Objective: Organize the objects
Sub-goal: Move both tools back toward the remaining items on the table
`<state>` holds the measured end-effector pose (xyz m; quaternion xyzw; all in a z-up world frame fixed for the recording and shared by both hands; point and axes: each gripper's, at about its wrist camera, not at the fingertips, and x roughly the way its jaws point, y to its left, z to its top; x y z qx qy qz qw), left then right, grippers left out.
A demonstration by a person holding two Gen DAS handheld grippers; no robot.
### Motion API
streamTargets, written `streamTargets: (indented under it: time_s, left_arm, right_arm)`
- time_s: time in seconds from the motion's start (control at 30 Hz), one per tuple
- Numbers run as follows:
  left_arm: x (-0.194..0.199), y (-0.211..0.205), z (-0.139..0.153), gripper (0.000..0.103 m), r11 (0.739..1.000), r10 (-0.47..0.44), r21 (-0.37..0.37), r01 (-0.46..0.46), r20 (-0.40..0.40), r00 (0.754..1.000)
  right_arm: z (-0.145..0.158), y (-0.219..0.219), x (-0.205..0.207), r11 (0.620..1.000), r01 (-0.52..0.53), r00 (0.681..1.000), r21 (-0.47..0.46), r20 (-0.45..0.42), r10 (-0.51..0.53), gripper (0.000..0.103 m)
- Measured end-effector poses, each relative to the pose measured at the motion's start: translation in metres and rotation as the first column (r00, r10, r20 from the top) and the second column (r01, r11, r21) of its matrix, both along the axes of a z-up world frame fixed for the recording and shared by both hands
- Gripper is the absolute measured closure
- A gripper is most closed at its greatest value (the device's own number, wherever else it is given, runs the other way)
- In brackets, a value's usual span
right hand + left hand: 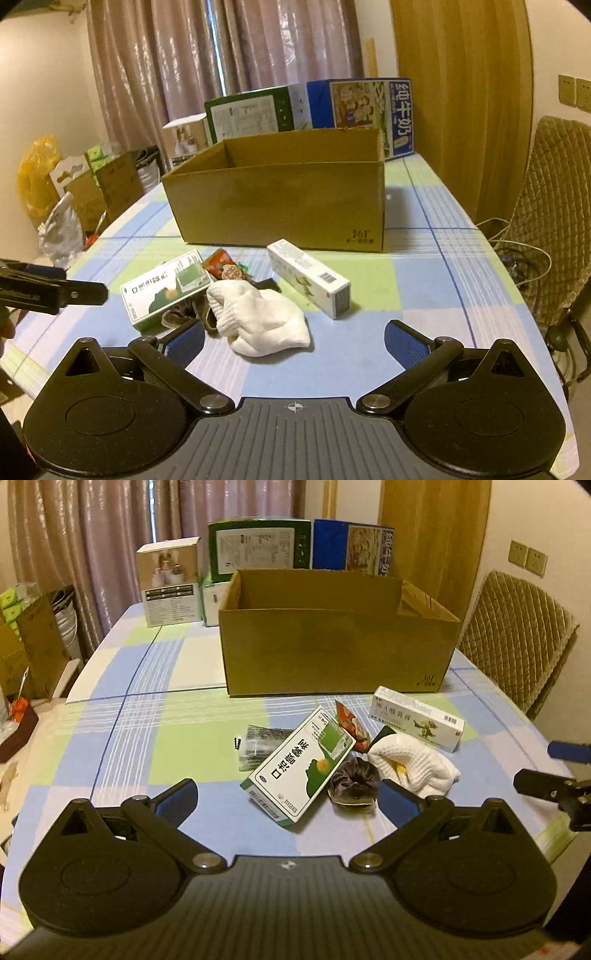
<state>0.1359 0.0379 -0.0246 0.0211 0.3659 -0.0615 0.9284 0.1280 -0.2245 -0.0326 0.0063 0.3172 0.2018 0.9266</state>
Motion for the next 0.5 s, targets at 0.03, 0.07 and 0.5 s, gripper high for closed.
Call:
streamTargets:
  time_s: [0.03, 0.07, 0.5]
  left_arm:
    - [0.002, -0.002, -0.003, 0.002, 1.000, -0.014, 0.014, 0.014, 0.007, 1.000]
    - [0.004, -0.004, -0.005, 0.002, 0.999, -0.028, 0.029, 0.028, 0.013, 1.000]
    - [0.027, -0.008, -0.034, 0.013, 0.966, -0.178, 0.191, 0.172, 0.014, 0.984]
  right_arm:
    - [-0.001, 0.002, 0.001, 1.000, -0.009, 1.000, -0.004, 0.002, 0.009, 0.002]
    - [-0.002, 0.005, 0.003, 1.000, -0.019, 1.000, -0.011, 0.002, 0.020, 0.002]
    - [-0.030, 0.042, 0.043, 0.980, -0.158, 0.987, -0.119, -0.047, 0.153, 0.023]
